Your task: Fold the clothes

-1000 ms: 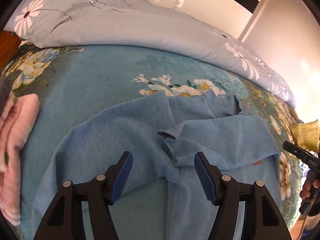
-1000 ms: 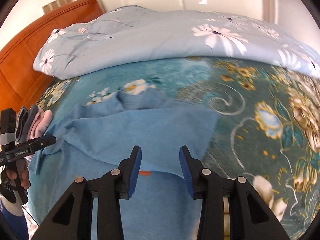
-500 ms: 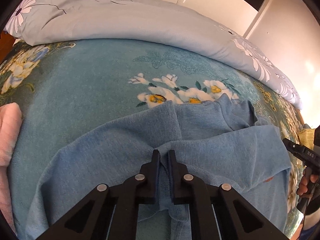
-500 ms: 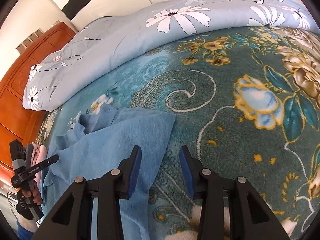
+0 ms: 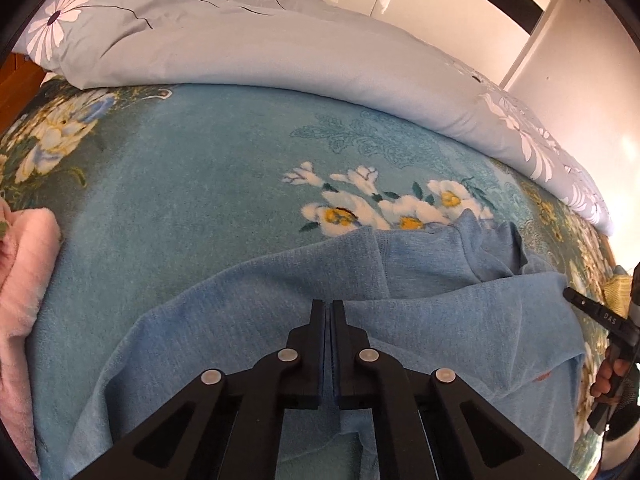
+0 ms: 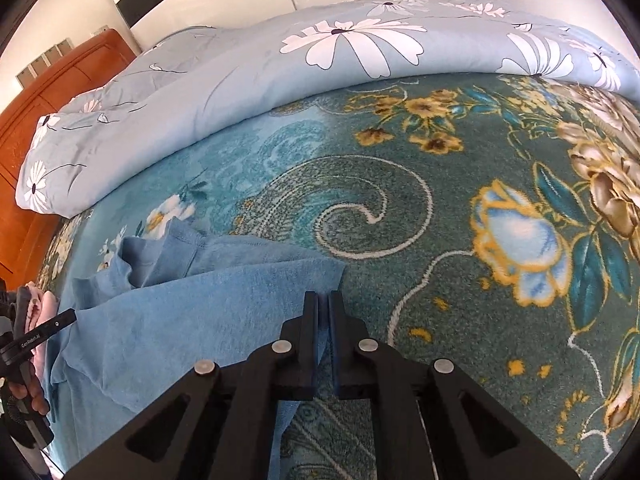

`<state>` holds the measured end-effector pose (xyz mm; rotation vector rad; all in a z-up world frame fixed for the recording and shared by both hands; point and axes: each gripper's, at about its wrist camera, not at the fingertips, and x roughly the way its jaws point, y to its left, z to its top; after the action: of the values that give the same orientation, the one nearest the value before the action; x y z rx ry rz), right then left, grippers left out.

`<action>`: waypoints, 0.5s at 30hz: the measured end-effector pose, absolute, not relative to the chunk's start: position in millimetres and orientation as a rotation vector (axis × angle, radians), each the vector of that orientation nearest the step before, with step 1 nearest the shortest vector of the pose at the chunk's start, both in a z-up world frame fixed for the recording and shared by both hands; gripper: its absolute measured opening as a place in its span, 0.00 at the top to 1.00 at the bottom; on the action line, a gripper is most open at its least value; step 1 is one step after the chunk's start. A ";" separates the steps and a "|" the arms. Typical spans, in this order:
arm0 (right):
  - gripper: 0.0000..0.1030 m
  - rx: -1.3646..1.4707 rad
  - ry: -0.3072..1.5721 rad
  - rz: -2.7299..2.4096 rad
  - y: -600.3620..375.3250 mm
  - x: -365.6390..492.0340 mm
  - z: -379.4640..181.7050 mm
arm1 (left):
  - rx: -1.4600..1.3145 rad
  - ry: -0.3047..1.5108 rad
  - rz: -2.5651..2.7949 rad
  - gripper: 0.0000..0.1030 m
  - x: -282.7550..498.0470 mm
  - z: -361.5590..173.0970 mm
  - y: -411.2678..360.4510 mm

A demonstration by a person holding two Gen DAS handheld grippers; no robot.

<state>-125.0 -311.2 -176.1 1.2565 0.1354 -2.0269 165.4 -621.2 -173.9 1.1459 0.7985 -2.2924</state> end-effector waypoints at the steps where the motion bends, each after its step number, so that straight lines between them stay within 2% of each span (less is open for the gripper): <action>1: 0.95 1.237 0.138 -2.039 -307.0 -121.7 -171.4 | 1.134 0.814 -2.313 0.97 170.8 -169.5 -617.4; 4: 0.95 1.183 0.155 -2.045 -293.6 -105.6 -155.7 | 1.134 0.795 -2.399 0.95 185.1 -155.1 -593.6; 5: 0.94 1.174 0.158 -2.020 -289.5 -98.8 -151.9 | 1.140 0.778 -2.429 0.91 188.7 -151.7 -584.2; 7: 0.88 1.161 0.181 -1.973 -282.9 -83.4 -147.9 | 1.156 0.734 -2.488 0.77 194.7 -147.1 -565.7; 8: 0.83 1.161 0.192 -1.954 -280.3 -76.4 -147.6 | 1.170 0.687 -2.507 0.64 195.6 -146.1 -556.9; 9: 0.79 1.164 0.199 -1.935 -278.4 -70.1 -148.4 | 1.193 0.610 -2.514 0.58 193.6 -146.8 -548.8; 13: 0.75 1.170 0.247 -1.884 -277.4 -49.3 -155.6 | 1.288 0.314 -2.484 0.56 177.2 -156.2 -524.7; 15: 0.69 1.181 0.256 -1.870 -277.5 -43.5 -160.8 | 1.291 0.198 -2.449 0.56 168.7 -162.1 -521.9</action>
<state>-43.5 -277.5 -160.8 1.1805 0.2561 -1.8696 168.7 -521.9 -162.1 1.2905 0.1979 -2.4491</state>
